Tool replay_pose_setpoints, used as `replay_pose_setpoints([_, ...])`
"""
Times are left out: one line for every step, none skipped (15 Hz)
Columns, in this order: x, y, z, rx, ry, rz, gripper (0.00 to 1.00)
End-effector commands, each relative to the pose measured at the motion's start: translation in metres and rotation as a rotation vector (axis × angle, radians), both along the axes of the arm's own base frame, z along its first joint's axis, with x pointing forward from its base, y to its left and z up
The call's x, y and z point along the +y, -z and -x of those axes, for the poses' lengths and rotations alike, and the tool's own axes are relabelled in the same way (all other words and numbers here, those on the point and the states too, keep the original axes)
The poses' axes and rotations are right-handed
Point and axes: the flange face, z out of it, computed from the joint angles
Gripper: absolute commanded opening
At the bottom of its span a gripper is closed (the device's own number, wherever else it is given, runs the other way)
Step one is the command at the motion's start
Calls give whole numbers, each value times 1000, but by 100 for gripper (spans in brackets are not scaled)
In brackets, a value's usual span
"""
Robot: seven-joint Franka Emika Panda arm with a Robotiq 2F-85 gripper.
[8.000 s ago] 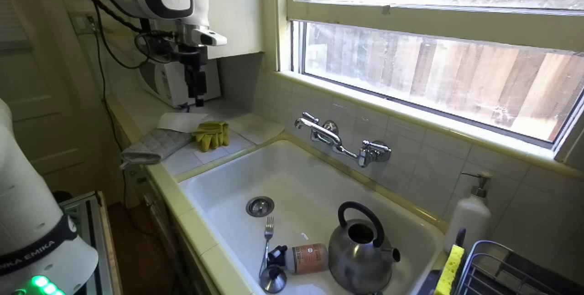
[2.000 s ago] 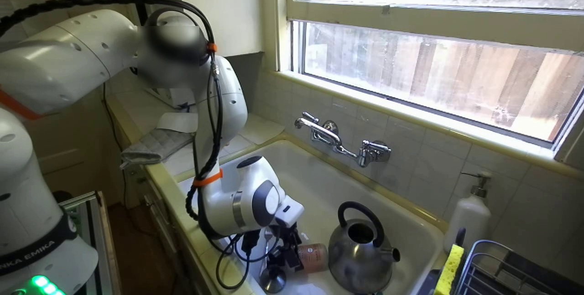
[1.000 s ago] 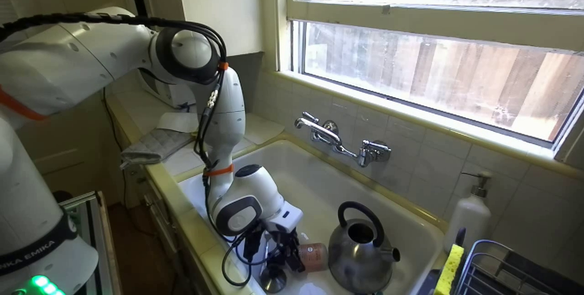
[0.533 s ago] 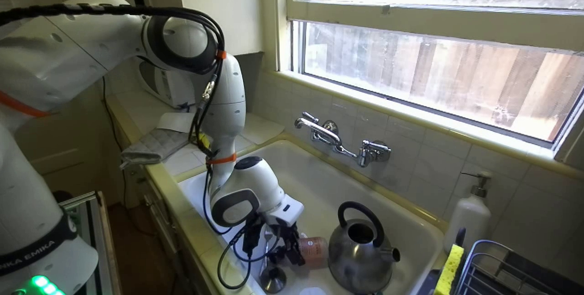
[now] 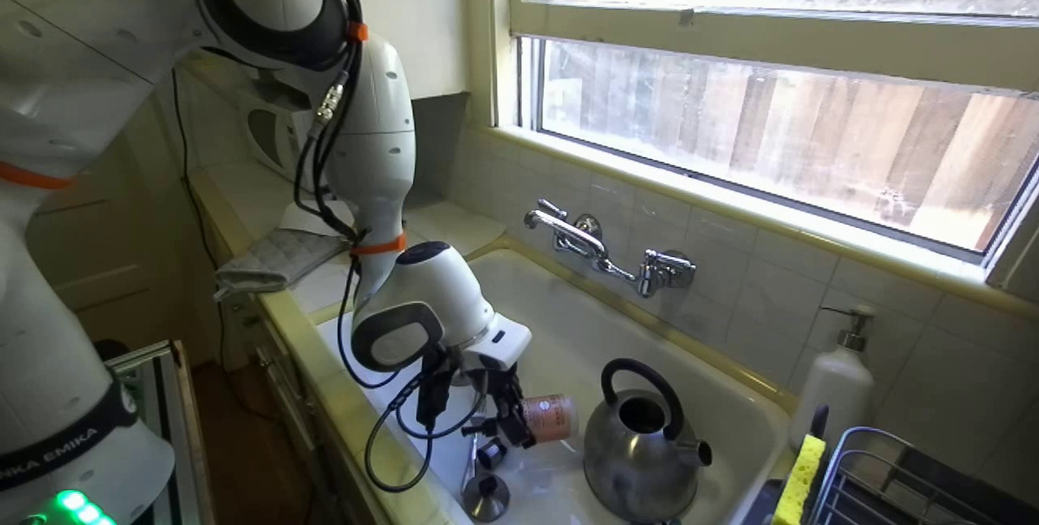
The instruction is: Remove the orange bottle from the sink and put it on the window sill
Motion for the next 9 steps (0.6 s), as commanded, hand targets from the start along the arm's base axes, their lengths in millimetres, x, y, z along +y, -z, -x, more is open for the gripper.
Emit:
replay_pose_setpoints([-3, -47, 12, -11, -31, 17, 45])
replay_pose_setpoints([-6, -58, 11, -16, -43, 16, 45])
replay_pose_setpoints([-9, -70, 10, -21, -50, 27, 45])
replay_pose_setpoints([-11, -81, 10, -30, -54, 32, 45])
replay_pose_setpoints([-14, -93, 9, -32, -70, 40, 45])
replay_pose_setpoints([-16, -103, 7, -29, -91, 44, 45])
replay_pose_setpoints([-19, -114, 5, -25, -104, 41, 45])
replay_pose_setpoints([-21, -124, 2, -11, -130, 42, 45])
replay_pose_setpoints([-24, -133, -1, 17, -159, 40, 45])
